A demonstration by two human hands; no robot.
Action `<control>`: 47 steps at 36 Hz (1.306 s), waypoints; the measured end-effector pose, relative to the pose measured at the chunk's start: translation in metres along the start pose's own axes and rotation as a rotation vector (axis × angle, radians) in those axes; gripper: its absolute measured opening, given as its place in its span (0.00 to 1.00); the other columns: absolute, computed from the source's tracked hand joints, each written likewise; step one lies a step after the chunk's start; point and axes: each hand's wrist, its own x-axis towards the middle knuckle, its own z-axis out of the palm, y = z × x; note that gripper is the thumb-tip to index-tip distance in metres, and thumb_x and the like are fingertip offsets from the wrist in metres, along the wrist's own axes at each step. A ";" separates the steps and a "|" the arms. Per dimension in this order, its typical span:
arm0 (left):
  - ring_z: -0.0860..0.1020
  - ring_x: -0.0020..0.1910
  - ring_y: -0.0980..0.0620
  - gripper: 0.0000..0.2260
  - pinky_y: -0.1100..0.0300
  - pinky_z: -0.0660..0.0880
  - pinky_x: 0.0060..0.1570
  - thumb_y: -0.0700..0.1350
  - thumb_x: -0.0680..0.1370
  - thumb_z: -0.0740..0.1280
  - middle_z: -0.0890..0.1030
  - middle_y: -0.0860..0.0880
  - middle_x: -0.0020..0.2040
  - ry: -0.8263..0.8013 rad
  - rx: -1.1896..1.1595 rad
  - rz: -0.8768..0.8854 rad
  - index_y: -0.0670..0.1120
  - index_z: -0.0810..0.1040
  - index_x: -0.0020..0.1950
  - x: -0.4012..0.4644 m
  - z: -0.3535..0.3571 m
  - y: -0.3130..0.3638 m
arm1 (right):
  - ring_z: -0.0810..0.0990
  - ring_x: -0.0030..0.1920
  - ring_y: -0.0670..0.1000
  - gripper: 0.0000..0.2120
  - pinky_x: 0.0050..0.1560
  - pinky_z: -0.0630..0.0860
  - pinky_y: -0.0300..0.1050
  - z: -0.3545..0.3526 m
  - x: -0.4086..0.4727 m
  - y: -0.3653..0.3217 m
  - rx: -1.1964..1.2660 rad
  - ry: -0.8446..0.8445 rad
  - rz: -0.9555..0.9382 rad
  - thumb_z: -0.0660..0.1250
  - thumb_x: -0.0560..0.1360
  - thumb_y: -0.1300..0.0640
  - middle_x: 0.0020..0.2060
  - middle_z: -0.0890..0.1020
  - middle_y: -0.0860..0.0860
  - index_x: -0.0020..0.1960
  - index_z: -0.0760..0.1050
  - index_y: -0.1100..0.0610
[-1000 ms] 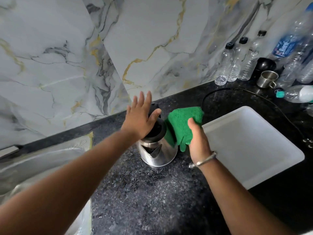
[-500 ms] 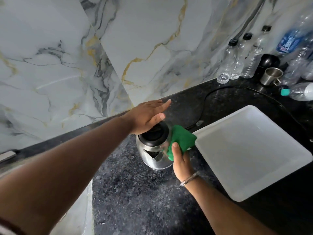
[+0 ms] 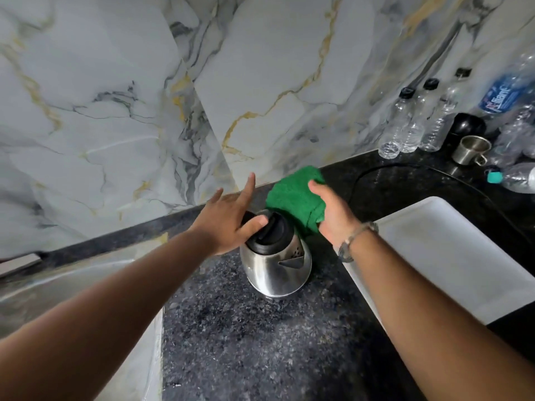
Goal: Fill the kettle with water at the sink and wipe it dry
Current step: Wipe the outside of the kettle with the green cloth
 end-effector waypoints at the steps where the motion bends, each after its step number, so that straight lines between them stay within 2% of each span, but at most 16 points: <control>1: 0.63 0.81 0.40 0.49 0.42 0.51 0.82 0.79 0.73 0.38 0.65 0.36 0.80 -0.016 -0.023 0.035 0.47 0.30 0.81 -0.003 0.001 -0.006 | 0.82 0.59 0.53 0.26 0.72 0.68 0.56 0.006 0.004 -0.006 -0.067 -0.052 0.034 0.75 0.59 0.40 0.56 0.86 0.53 0.53 0.86 0.52; 3: 0.47 0.85 0.44 0.53 0.45 0.49 0.83 0.82 0.69 0.42 0.43 0.41 0.85 -0.056 -0.099 0.090 0.50 0.21 0.76 -0.006 0.004 -0.015 | 0.76 0.67 0.54 0.35 0.75 0.61 0.57 0.019 0.014 -0.012 -0.235 -0.137 0.116 0.73 0.60 0.37 0.65 0.80 0.54 0.63 0.80 0.52; 5: 0.46 0.84 0.46 0.56 0.47 0.52 0.83 0.83 0.67 0.49 0.36 0.44 0.83 -0.082 -0.197 0.110 0.53 0.17 0.73 -0.006 0.009 -0.019 | 0.74 0.68 0.54 0.37 0.75 0.61 0.56 0.030 0.023 -0.011 -0.370 -0.216 0.172 0.70 0.62 0.36 0.68 0.78 0.55 0.67 0.76 0.53; 9: 0.51 0.84 0.45 0.60 0.47 0.57 0.81 0.84 0.64 0.56 0.40 0.44 0.85 -0.077 -0.278 0.073 0.58 0.16 0.72 -0.004 0.011 -0.020 | 0.82 0.57 0.56 0.33 0.67 0.72 0.55 0.030 0.042 0.008 -0.579 -0.202 0.310 0.67 0.65 0.33 0.59 0.83 0.59 0.61 0.80 0.53; 11: 0.53 0.84 0.46 0.59 0.47 0.58 0.81 0.84 0.64 0.56 0.42 0.45 0.86 -0.073 -0.280 0.064 0.60 0.18 0.73 -0.004 0.011 -0.019 | 0.84 0.53 0.60 0.27 0.64 0.76 0.57 0.022 0.049 0.022 -0.534 -0.136 0.374 0.68 0.69 0.37 0.53 0.85 0.63 0.56 0.82 0.58; 14: 0.56 0.83 0.45 0.60 0.49 0.58 0.80 0.85 0.63 0.55 0.48 0.45 0.86 -0.080 -0.274 0.033 0.57 0.24 0.79 -0.004 0.011 -0.018 | 0.81 0.59 0.63 0.25 0.67 0.73 0.61 0.008 0.052 0.037 -0.490 -0.035 0.331 0.67 0.75 0.44 0.57 0.83 0.64 0.60 0.80 0.64; 18: 0.58 0.82 0.43 0.62 0.48 0.59 0.78 0.85 0.62 0.53 0.52 0.44 0.85 -0.071 -0.251 -0.002 0.52 0.34 0.83 -0.007 0.010 -0.014 | 0.85 0.50 0.58 0.17 0.54 0.81 0.50 -0.007 0.035 0.049 -0.263 0.078 0.331 0.67 0.75 0.46 0.49 0.87 0.59 0.46 0.86 0.58; 23: 0.65 0.79 0.41 0.62 0.42 0.70 0.73 0.86 0.62 0.50 0.58 0.45 0.85 -0.023 -0.213 -0.136 0.49 0.40 0.85 -0.024 0.009 0.005 | 0.81 0.58 0.58 0.17 0.64 0.74 0.54 -0.025 -0.016 0.052 0.149 0.175 0.108 0.60 0.81 0.53 0.54 0.85 0.58 0.61 0.79 0.62; 27: 0.79 0.66 0.41 0.63 0.43 0.81 0.55 0.88 0.61 0.42 0.75 0.45 0.76 -0.027 -0.072 -0.276 0.48 0.43 0.85 -0.038 0.008 0.021 | 0.86 0.48 0.51 0.13 0.52 0.79 0.47 -0.031 -0.061 0.041 0.355 0.290 -0.112 0.59 0.82 0.52 0.45 0.89 0.51 0.54 0.80 0.56; 29: 0.81 0.63 0.39 0.63 0.43 0.79 0.54 0.87 0.61 0.39 0.77 0.43 0.73 -0.013 0.012 -0.287 0.47 0.45 0.85 -0.037 0.002 0.025 | 0.86 0.46 0.46 0.13 0.48 0.78 0.43 -0.025 -0.079 0.039 0.369 0.334 -0.181 0.61 0.82 0.51 0.47 0.88 0.48 0.50 0.82 0.53; 31: 0.75 0.71 0.36 0.62 0.40 0.72 0.68 0.86 0.62 0.38 0.72 0.39 0.77 0.037 0.025 -0.204 0.45 0.44 0.85 -0.030 -0.005 0.025 | 0.86 0.49 0.45 0.15 0.50 0.77 0.40 -0.017 -0.090 0.047 0.324 0.322 -0.195 0.60 0.82 0.51 0.48 0.88 0.46 0.48 0.85 0.52; 34: 0.53 0.84 0.39 0.57 0.39 0.49 0.81 0.84 0.65 0.36 0.51 0.43 0.85 0.037 -0.003 0.029 0.50 0.39 0.84 -0.014 -0.012 0.024 | 0.78 0.64 0.51 0.18 0.64 0.72 0.45 0.012 -0.098 0.066 -0.046 0.367 -0.233 0.60 0.81 0.46 0.63 0.81 0.51 0.65 0.78 0.53; 36: 0.48 0.85 0.42 0.52 0.38 0.51 0.81 0.83 0.67 0.38 0.47 0.46 0.86 -0.006 -0.042 0.129 0.55 0.36 0.83 -0.005 -0.008 0.027 | 0.75 0.67 0.46 0.26 0.70 0.68 0.45 0.028 -0.101 0.083 -0.088 0.340 -0.244 0.60 0.77 0.43 0.65 0.78 0.50 0.69 0.72 0.55; 39: 0.50 0.85 0.45 0.46 0.37 0.63 0.76 0.82 0.69 0.43 0.48 0.50 0.86 -0.045 -0.126 0.133 0.63 0.35 0.81 0.000 0.001 0.031 | 0.71 0.58 0.26 0.15 0.59 0.61 0.18 0.040 -0.096 0.107 -0.277 0.348 -0.342 0.58 0.78 0.48 0.61 0.74 0.39 0.63 0.69 0.50; 43: 0.57 0.83 0.43 0.41 0.36 0.69 0.72 0.80 0.71 0.47 0.48 0.50 0.86 -0.029 -0.144 0.076 0.69 0.34 0.79 -0.001 0.003 0.032 | 0.73 0.55 0.24 0.13 0.55 0.64 0.17 0.030 -0.081 0.134 -0.303 0.363 -0.326 0.58 0.78 0.51 0.58 0.75 0.41 0.62 0.69 0.50; 47: 0.62 0.81 0.40 0.40 0.39 0.68 0.73 0.78 0.72 0.49 0.50 0.49 0.86 -0.074 -0.169 -0.011 0.69 0.38 0.80 0.000 0.000 0.034 | 0.72 0.68 0.52 0.19 0.62 0.61 0.27 0.000 -0.068 0.144 -0.416 0.352 -0.125 0.58 0.84 0.52 0.64 0.77 0.57 0.69 0.71 0.62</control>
